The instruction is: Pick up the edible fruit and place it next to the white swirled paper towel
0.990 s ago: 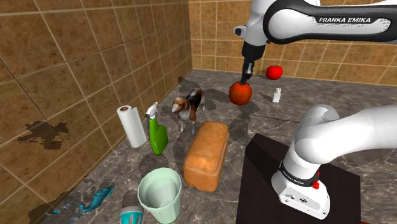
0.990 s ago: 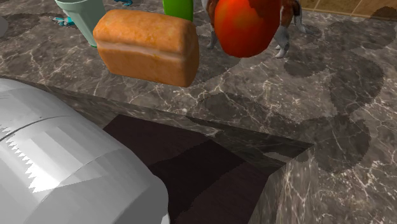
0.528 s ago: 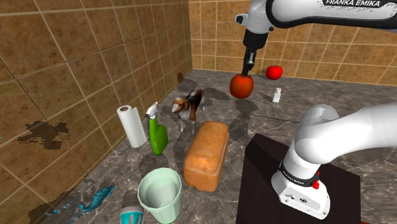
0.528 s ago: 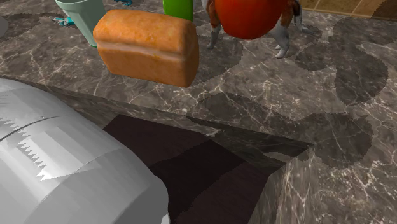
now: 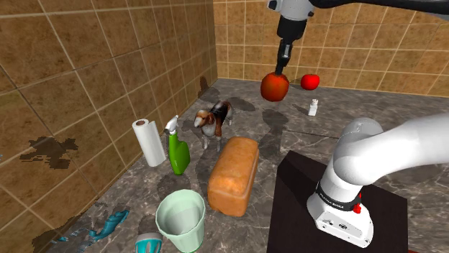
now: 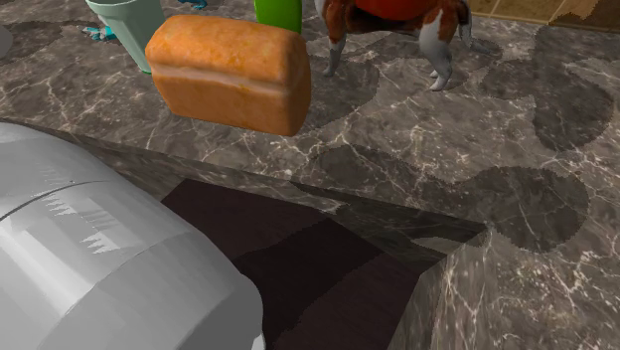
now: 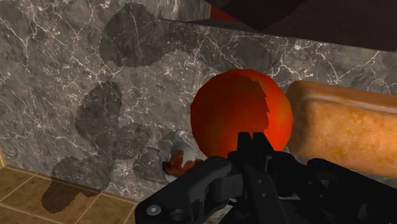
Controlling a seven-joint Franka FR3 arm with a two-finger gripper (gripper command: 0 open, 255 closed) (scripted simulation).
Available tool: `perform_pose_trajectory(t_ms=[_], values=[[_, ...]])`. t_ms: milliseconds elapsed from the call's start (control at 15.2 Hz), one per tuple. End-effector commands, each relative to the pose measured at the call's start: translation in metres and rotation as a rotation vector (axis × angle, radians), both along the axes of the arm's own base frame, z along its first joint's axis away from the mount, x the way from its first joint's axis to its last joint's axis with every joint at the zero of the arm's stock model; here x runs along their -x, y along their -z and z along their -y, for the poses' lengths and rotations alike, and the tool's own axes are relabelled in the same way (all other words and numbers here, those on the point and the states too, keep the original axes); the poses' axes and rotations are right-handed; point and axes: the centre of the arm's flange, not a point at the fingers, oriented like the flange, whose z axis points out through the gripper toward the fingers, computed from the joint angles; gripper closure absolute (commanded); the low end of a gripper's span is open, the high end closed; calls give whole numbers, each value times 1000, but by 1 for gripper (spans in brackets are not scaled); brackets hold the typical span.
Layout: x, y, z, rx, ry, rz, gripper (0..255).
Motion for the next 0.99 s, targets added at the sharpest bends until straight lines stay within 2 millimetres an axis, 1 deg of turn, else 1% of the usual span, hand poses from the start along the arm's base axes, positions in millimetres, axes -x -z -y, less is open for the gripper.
perform_pose_trajectory(t_ms=[0,264,924], values=[[-1,-11,0,0,0,0,255],[-1,-31,0,0,0,0,255],[-116,-31,-64,0,0,0,255]])
